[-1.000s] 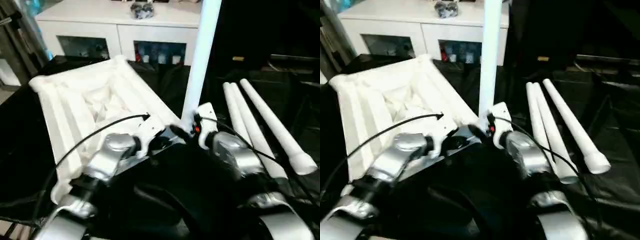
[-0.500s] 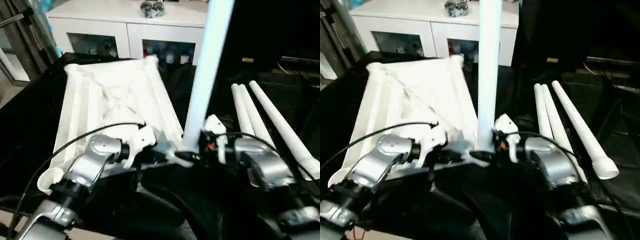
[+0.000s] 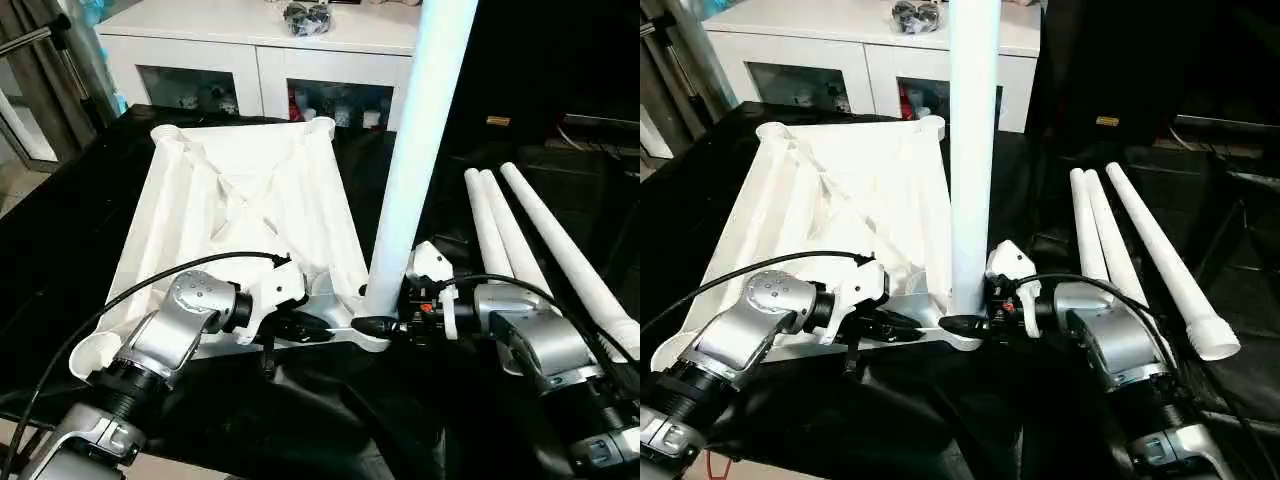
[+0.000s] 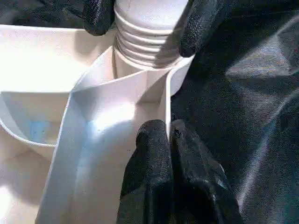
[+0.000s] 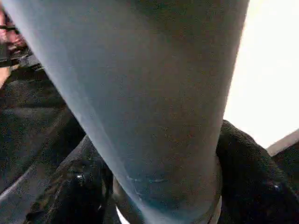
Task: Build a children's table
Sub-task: Rotate leg to tighten
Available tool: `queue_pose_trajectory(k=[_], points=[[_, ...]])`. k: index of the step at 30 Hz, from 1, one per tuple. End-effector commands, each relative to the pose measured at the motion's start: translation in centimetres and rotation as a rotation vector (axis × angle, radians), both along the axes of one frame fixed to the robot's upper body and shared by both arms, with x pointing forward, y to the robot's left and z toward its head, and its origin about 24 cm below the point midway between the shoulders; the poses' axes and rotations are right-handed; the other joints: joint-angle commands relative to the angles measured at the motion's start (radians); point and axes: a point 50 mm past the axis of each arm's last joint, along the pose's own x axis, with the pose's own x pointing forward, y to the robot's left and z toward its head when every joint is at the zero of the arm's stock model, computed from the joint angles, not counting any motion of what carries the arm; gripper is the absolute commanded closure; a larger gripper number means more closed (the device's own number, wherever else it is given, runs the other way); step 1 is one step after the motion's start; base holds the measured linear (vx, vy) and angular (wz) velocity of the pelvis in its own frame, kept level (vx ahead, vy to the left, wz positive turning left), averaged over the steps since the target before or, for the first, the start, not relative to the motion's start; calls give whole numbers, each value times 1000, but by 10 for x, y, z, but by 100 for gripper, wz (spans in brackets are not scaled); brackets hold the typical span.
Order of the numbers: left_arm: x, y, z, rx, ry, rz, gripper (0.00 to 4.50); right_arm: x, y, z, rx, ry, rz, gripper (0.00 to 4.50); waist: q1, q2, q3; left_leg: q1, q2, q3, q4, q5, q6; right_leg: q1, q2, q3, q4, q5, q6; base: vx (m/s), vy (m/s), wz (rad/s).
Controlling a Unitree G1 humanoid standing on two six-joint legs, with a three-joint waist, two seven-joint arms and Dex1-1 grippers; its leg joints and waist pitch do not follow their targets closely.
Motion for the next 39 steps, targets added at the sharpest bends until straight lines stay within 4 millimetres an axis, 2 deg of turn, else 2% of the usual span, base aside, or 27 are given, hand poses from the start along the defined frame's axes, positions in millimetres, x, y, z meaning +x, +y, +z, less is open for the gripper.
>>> queue_pose_trajectory(k=[1,3,5,6,7,9,10,11,13,14,18,19,20,24,25,30,33,34,36,39], points=[[8,-13,7,-52,-48,57,450,2,9,-13,-12,21,-84,183,-5,-8,-59,15,35,-15,-75,-275,12,41,-49,40,-77,-345,-199,0,0,0],[11,-16,7,-61,-51,92,450,8,10,-17,-18,10,-155,184,-7,-8,-59,17,34,-17,-76,-292,2,40,-51,39,-81,-390,-186,0,0,0],[19,-24,6,-58,-76,183,450,21,14,-25,-22,17,-335,186,-22,-11,-54,16,30,-23,-80,-342,-16,40,-50,33,-89,-480,-154,0,0,0],[20,-24,6,-57,-78,194,450,22,15,-26,-21,19,-350,186,-25,-10,-54,18,30,-24,-80,-350,-20,38,-51,33,-92,-498,-147,0,0,0],[26,-30,6,-48,-98,268,450,28,21,-29,-13,31,-439,186,-31,-8,-53,22,28,-26,-78,-368,-27,33,-53,31,-97,-534,-135,0,0,0],[28,-32,6,-46,-105,290,450,29,23,-30,-11,34,-460,186,-34,-9,-51,27,27,-26,-76,-384,-24,30,-52,29,-106,-574,-119,0,0,0],[32,-39,7,-42,-116,352,450,32,31,-30,-1,43,-498,186,-34,-11,-53,22,27,-27,-76,-378,-15,31,-53,29,-108,-580,-106,0,0,0],[36,-47,9,-51,-119,415,450,34,40,-32,6,61,-540,186,-37,-9,-52,24,28,-26,-77,-377,-17,27,-49,29,-108,-569,-110,0,0,0],[37,-53,11,-60,-115,450,450,36,46,-32,15,75,-565,186,-35,-9,-54,28,27,-25,-75,-378,-18,26,-49,28,-109,-567,-112,0,0,0],[37,-53,11,-61,-115,452,450,36,46,-32,15,76,-566,186,-34,-10,-54,25,26,-26,-76,-373,-13,28,-50,28,-109,-562,-111,0,0,0],[34,-67,12,-75,-122,443,450,40,58,-33,39,92,-583,186,-35,-9,-57,18,28,-26,-80,-364,-3,32,-48,28,-104,-496,-125,0,0,0],[32,-69,12,-78,-121,432,450,41,59,-32,46,96,-590,130,-35,-9,-57,17,27,-26,-79,-365,-2,32,-48,28,-103,-490,-128,0,0,0],[31,-69,11,-81,-120,423,450,42,59,-32,51,98,-597,116,-34,-8,-58,17,28,-25,-79,-360,1,33,-49,30,-102,-475,-135,0,0,0],[30,-67,12,-82,-118,408,450,45,57,-29,52,88,-601,110,-33,-6,-59,16,29,-22,-80,-345,4,35,-48,32,-97,-424,-156,0,0,0],[30,-66,12,-86,-118,394,450,46,56,-27,44,66,-588,78,-33,-5,-60,17,29,-22,-79,-342,4,35,-48,33,-96,-415,-160,0,0,0],[27,-60,12,-91,-114,344,450,45,48,-18,70,28,-512,78,-32,-4,-62,12,32,-20,-80,-312,13,43,-47,35,-84,-329,-189,0,0,0],[23,-47,11,-79,-107,280,450,38,34,-9,56,-25,-357,78,-26,-5,-65,13,32,-18,-77,-284,27,47,-47,35,-81,-285,-198,0,0,0],[21,-42,11,-76,-100,247,450,34,26,-5,51,-37,-296,78,-22,-4,-66,13,33,-15,-73,-254,44,45,-46,38,-74,-227,-215,0,0,0],[20,-40,11,-76,-97,231,450,32,23,-4,49,-41,-272,78,-22,-4,-70,10,33,-14,-70,-211,57,50,-45,38,-64,-161,-238,27,-4,2],[13,-31,11,-78,-82,140,450,24,9,2,32,-48,-167,78,-17,-5,-72,9,35,-14,-67,-172,76,54,-46,37,-58,-113,-260,0,0,0]])
